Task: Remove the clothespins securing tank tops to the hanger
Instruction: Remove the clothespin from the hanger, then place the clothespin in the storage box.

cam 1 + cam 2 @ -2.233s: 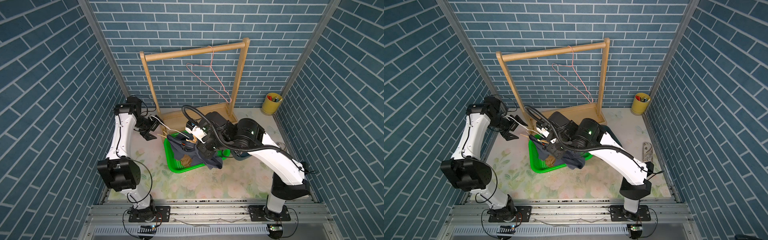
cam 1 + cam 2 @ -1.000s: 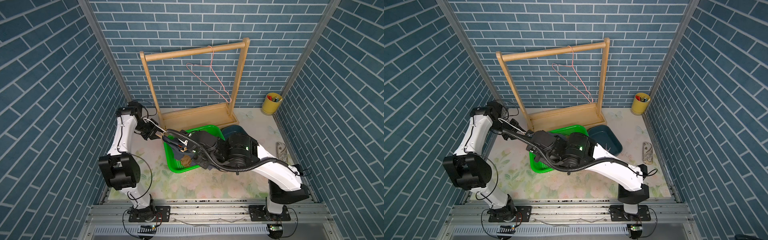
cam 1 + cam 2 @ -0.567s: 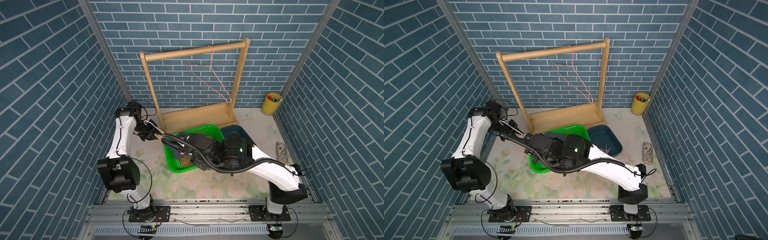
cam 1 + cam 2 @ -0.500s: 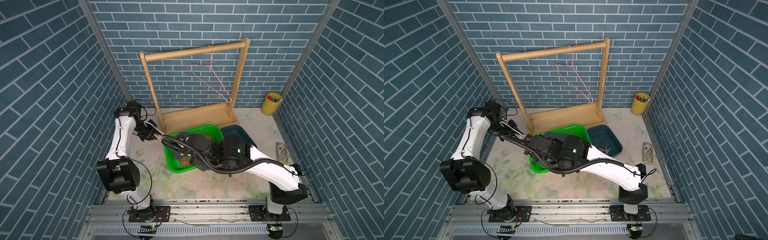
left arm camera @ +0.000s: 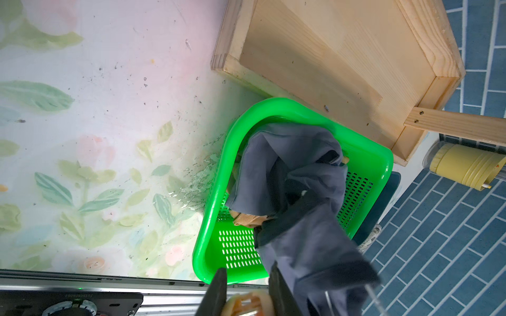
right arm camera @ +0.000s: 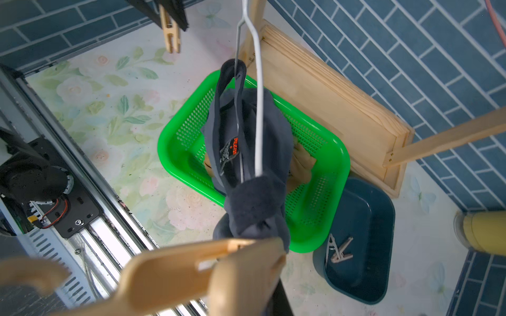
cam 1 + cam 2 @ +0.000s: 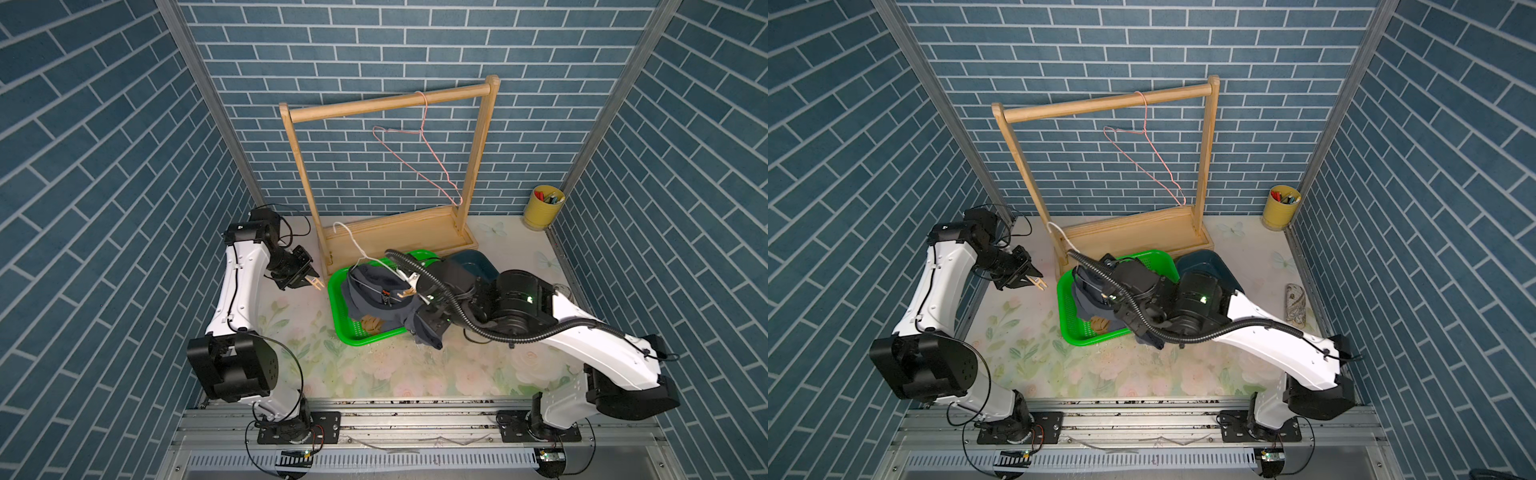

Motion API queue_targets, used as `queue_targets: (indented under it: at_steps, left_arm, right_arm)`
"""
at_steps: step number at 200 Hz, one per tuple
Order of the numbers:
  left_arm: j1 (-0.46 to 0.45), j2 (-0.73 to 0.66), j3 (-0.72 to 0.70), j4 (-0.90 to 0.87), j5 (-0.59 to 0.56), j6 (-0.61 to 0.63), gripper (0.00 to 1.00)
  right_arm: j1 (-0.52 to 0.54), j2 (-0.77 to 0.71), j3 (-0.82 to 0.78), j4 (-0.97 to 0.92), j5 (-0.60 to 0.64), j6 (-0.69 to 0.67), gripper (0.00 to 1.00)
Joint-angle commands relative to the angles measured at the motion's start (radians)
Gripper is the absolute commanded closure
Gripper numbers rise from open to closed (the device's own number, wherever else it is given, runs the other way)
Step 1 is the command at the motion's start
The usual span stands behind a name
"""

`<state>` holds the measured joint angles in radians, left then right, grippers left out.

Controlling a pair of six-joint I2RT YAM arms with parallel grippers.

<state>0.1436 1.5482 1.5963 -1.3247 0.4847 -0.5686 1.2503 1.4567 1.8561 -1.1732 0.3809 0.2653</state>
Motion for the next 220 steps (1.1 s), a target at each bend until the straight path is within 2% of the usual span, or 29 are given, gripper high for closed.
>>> queue_targets:
  at_steps: [1, 20, 39, 71, 105, 150, 168, 220]
  left_arm:
    - [-0.001, -0.061, -0.038, -0.014, 0.030, -0.018, 0.77]
    - [-0.022, -0.112, -0.069, -0.011, 0.057, -0.055, 0.77]
    - [-0.076, -0.164, -0.094, 0.003, 0.073, -0.110, 0.77]
    - [-0.269, -0.213, -0.109, 0.073, 0.057, -0.238, 0.77]
    - [-0.444, -0.209, -0.062, 0.164, 0.001, -0.364, 0.77]
    - [-0.546, -0.151, 0.042, 0.253, -0.078, -0.438, 0.77]
    - [-0.584, -0.121, 0.063, 0.316, -0.106, -0.460, 0.77]
    - [-0.668, -0.091, 0.112, 0.350, -0.183, -0.419, 0.77]
  right_arm:
    - [-0.138, -0.091, -0.159, 0.142, -0.230, 0.120, 1.00]
    - [-0.220, -0.122, -0.281, 0.229, -0.368, 0.161, 1.00]
    - [-0.255, -0.107, -0.354, 0.284, -0.461, 0.183, 1.00]
    - [-0.324, -0.067, -0.445, 0.422, -0.614, 0.204, 1.00]
    - [-0.431, -0.009, -0.512, 0.537, -0.757, 0.238, 1.00]
    - [-0.474, 0.107, -0.648, 0.749, -0.983, 0.381, 1.00]
    - [-0.477, 0.156, -0.617, 0.740, -1.002, 0.381, 1.00]
    - [-0.513, 0.282, -0.368, 0.508, -1.040, 0.291, 1.00]
